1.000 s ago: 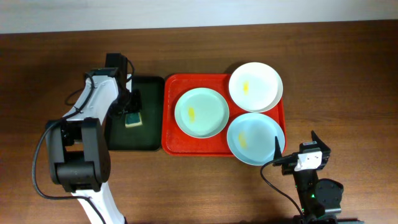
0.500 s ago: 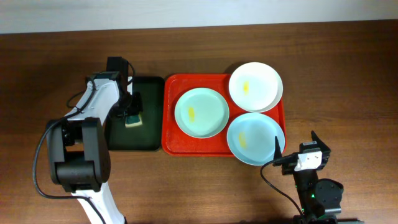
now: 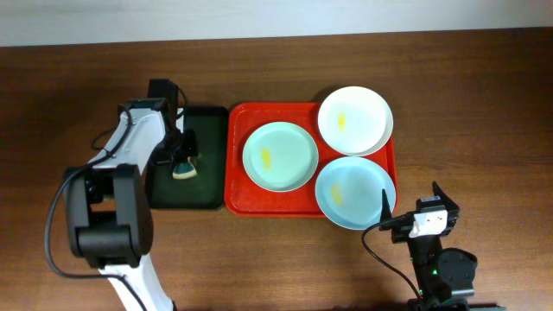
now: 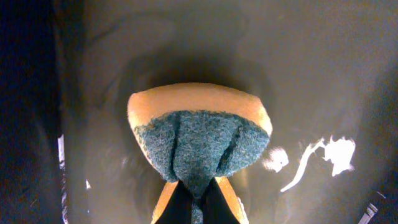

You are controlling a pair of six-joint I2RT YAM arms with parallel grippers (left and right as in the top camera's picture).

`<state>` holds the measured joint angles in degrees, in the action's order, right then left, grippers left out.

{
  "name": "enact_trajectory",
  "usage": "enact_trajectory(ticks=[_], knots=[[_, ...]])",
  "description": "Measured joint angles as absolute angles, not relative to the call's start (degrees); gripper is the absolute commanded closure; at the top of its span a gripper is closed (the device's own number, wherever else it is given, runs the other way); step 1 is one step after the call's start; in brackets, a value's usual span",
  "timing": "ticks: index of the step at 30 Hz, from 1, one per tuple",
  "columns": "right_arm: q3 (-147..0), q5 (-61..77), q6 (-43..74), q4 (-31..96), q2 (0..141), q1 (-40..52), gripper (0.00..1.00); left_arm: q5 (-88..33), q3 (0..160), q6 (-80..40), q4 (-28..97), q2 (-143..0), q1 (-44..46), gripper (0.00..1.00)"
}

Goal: Clean dirty plates on tray and stack at the side
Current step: 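Lift the sponge with the left gripper above the black tray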

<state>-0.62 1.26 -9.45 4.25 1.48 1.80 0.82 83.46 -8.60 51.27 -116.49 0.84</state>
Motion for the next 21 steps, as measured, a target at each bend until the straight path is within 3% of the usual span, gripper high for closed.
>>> enact_trajectory(ticks=[12, 21], knots=[[-0.6, 1.3, -9.5, 4.3, 1.5, 1.8, 0.01, 0.1, 83.8, -8.6, 52.7, -87.5, 1.2, 1.00], [-0.6, 1.3, -9.5, 4.2, 1.5, 1.8, 0.02, -0.5, 83.8, -8.6, 54.9, -86.7, 1.2, 1.00]])
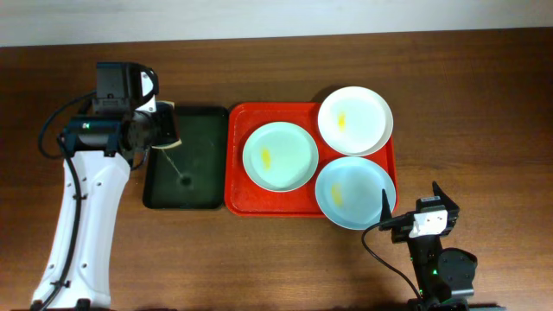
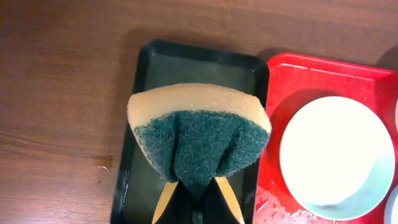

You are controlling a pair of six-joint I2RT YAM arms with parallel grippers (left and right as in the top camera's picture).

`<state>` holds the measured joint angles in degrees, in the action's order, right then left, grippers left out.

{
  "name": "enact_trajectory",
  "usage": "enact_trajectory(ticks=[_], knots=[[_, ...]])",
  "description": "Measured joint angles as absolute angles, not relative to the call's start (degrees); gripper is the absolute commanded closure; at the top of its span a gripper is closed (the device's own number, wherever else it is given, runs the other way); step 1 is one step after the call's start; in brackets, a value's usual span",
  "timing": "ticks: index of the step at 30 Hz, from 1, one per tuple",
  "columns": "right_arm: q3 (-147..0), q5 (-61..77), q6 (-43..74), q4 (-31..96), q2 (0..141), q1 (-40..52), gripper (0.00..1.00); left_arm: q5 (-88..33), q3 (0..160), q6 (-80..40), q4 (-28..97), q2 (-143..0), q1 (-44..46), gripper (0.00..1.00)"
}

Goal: Clean dirty plates on tray and stack at the side
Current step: 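Lift the sponge with the left gripper above the black tray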

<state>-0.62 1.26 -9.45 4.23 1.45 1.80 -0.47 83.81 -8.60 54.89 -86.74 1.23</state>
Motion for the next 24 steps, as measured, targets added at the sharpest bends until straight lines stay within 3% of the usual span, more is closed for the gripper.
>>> enact_trajectory(ticks=[24], knots=[[-0.6, 1.3, -9.5, 4.3, 1.5, 1.8, 0.01, -1.1, 83.7, -8.6, 56.5, -87.3, 1.2, 1.00]])
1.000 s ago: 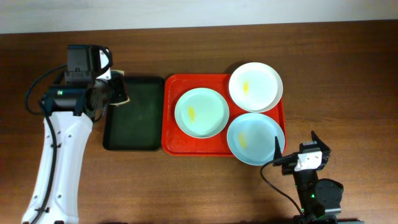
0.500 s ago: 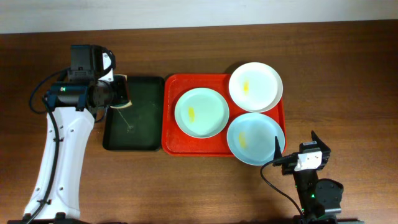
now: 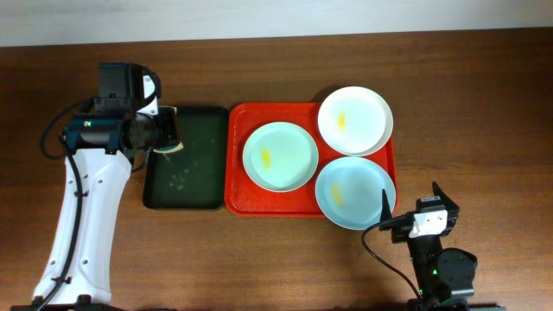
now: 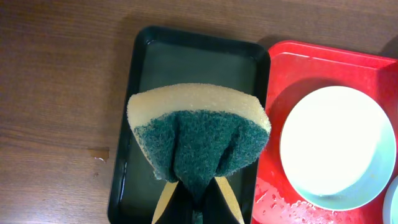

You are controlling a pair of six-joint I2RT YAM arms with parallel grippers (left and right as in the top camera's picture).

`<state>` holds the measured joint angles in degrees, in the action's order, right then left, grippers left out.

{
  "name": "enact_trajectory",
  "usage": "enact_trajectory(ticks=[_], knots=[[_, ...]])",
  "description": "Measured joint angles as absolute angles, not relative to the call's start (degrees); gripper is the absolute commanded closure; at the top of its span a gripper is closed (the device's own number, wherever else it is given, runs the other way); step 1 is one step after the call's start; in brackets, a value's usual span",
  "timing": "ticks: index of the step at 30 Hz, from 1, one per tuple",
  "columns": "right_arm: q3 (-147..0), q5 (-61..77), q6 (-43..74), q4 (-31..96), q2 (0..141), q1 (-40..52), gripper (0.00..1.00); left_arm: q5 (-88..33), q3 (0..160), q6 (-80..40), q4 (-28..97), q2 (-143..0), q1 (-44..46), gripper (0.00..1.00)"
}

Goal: Clean dirty plates on tray and stack at the side
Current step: 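Lift the sponge with the left gripper above the black tray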

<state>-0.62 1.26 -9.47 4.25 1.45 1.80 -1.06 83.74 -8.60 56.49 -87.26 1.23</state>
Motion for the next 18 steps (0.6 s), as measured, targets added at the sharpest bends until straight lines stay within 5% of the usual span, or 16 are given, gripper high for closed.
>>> enact_trajectory(ticks=[18], knots=[[-0.6, 1.3, -9.5, 4.3, 1.5, 1.8, 0.02, -3.0, 80.8, -8.6, 54.6, -93.3, 1.5, 1.00]])
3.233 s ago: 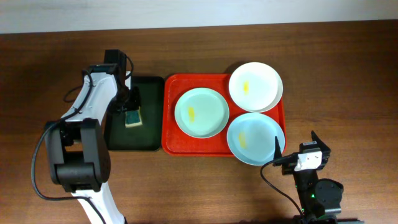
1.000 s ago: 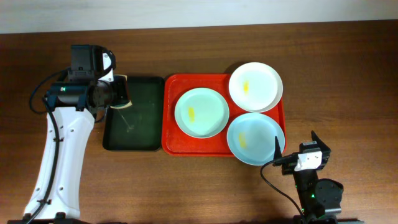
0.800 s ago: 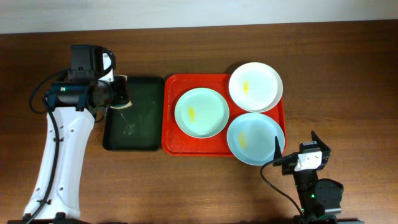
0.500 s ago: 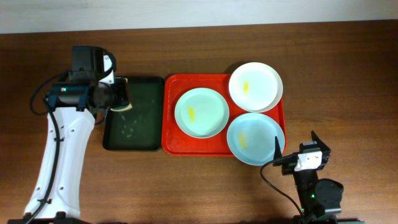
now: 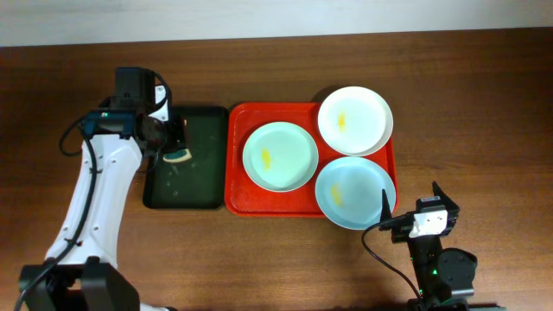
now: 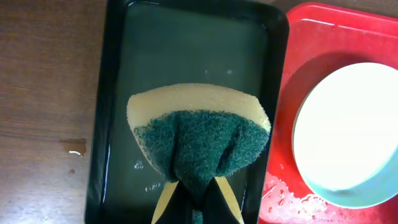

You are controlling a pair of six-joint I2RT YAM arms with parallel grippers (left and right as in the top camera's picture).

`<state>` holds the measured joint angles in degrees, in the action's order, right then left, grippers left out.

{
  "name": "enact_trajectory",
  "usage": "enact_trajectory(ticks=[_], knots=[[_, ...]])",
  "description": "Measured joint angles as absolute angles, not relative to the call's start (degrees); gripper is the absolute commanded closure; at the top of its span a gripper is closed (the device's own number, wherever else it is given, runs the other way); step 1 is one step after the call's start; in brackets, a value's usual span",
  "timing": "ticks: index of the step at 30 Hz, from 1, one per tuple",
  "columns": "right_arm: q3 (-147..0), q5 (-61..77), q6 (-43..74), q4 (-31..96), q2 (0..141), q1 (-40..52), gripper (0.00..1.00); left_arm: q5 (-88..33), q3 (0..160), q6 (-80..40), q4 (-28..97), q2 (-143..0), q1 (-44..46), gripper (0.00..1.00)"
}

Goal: Clean dirty plates on tray and stack at the side
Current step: 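Lift the sponge with the left gripper above the black tray, then carry the sponge with the left gripper over the pale green plate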

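My left gripper [image 6: 198,193] is shut on a yellow sponge with a green scouring face [image 6: 198,140], held above the black water tray [image 6: 102,124]. From overhead the sponge [image 5: 179,156] hangs over that tray's upper middle. On the red tray [image 5: 238,194] lie three plates with yellow smears: a pale green one [image 5: 278,155] on the left, a white one [image 5: 355,119] at the back right, a pale blue one [image 5: 354,192] at the front right. My right gripper [image 5: 413,223] is parked near the table's front edge, its jaws too small to read.
The black tray [image 5: 155,194] holds water and adjoins the red tray's left side. Water drops lie on the red tray's near left corner [image 6: 283,196]. Bare brown table surrounds both trays.
My left gripper, with the sponge, has moved right and lower, from over the black tray's left back edge to over its middle. The right arm has not moved.
At first the left gripper held the sponge down in the black tray's water. Then it held the sponge high over the tray's back left corner and stayed about there. Now the sponge is lower over the tray's middle. Plates unmoved.
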<state>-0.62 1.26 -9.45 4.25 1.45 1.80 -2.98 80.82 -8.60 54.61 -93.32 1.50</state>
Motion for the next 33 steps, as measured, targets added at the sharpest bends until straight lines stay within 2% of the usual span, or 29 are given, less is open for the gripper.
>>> enact_trajectory(ticks=[9, 18, 23, 33], knots=[[-0.6, 1.3, -9.5, 4.3, 1.5, 1.8, 0.02, -3.0, 80.8, -8.6, 51.2, -98.0, 5.2, 1.00], [-0.6, 1.3, -9.5, 4.3, 1.5, 1.8, 0.01, 0.5, 83.1, -9.4, 55.7, -99.0, 5.3, 1.00], [-0.6, 1.3, -9.5, 4.2, 1.5, 1.8, 0.01, -3.6, 83.4, -9.7, 53.5, -99.0, 5.8, 1.00], [-0.6, 1.3, -9.5, 4.2, 1.5, 1.8, 0.02, -6.5, 83.4, -9.9, 50.0, -99.0, 15.7, 1.00]])
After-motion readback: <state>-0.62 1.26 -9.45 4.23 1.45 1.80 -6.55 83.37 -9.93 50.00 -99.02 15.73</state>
